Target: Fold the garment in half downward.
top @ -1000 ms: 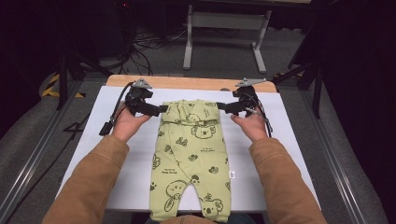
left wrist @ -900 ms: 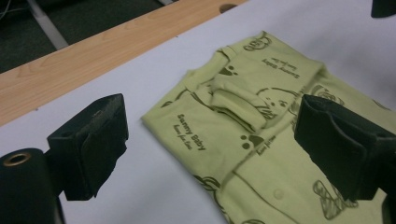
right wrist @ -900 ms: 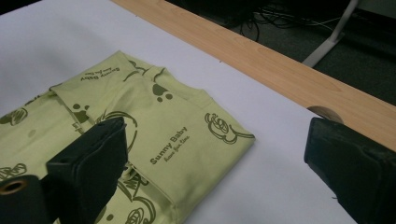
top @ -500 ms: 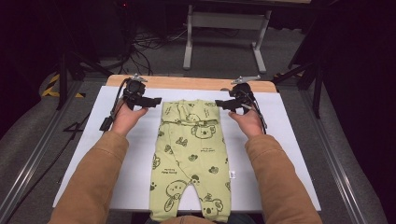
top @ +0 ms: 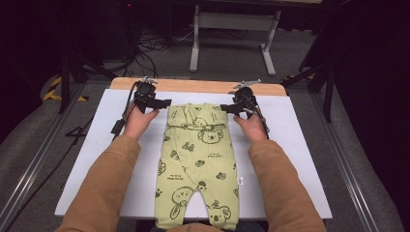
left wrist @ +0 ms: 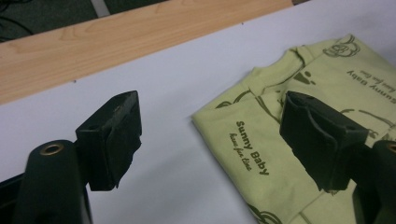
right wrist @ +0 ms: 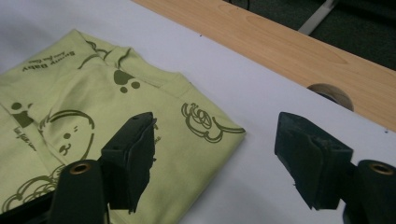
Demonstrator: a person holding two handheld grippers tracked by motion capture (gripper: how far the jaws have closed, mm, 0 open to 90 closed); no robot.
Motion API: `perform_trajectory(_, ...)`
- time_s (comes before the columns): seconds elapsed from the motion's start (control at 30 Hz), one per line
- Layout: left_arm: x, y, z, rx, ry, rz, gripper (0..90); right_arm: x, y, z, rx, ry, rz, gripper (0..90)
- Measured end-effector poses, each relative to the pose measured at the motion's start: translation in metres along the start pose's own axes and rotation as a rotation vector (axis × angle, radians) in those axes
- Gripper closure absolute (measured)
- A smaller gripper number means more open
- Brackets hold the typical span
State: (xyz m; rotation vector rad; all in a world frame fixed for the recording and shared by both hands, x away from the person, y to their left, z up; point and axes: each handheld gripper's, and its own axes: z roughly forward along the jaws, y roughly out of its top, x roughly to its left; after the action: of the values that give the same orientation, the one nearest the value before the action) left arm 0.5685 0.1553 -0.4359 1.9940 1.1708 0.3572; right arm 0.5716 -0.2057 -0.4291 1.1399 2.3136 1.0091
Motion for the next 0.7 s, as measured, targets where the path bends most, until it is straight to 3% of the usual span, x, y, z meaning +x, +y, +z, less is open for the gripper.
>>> perform_trajectory(0.1, -0.002, -0.001, 0.006, 0.017, 0.002, -0.024, 23.7, 0.002, -0.001, 0.007, 0.020, 0.009, -0.011, 32.1)
perform_trajectory(0.2, -0.005, -0.002, 0.012, 0.026, 0.030, -0.004, 25.6, 0.002, -0.003, 0.011, 0.033, 0.006, -0.026, 32.9)
perform_trajectory(0.37, -0.004, -0.003, 0.018, 0.033, 0.042, -0.015, 30.0, -0.006, -0.007, 0.020, 0.039, 0.003, 0.026, 36.2)
perform_trajectory(0.5, -0.007, -0.006, 0.027, 0.064, 0.065, -0.030, 34.4, -0.008, -0.008, 0.029, 0.075, -0.012, 0.023, 39.1)
perform_trajectory(0.7, -0.013, -0.011, 0.043, 0.107, 0.079, -0.004, 40.2, -0.010, -0.010, 0.037, 0.097, -0.026, 0.045, 42.6)
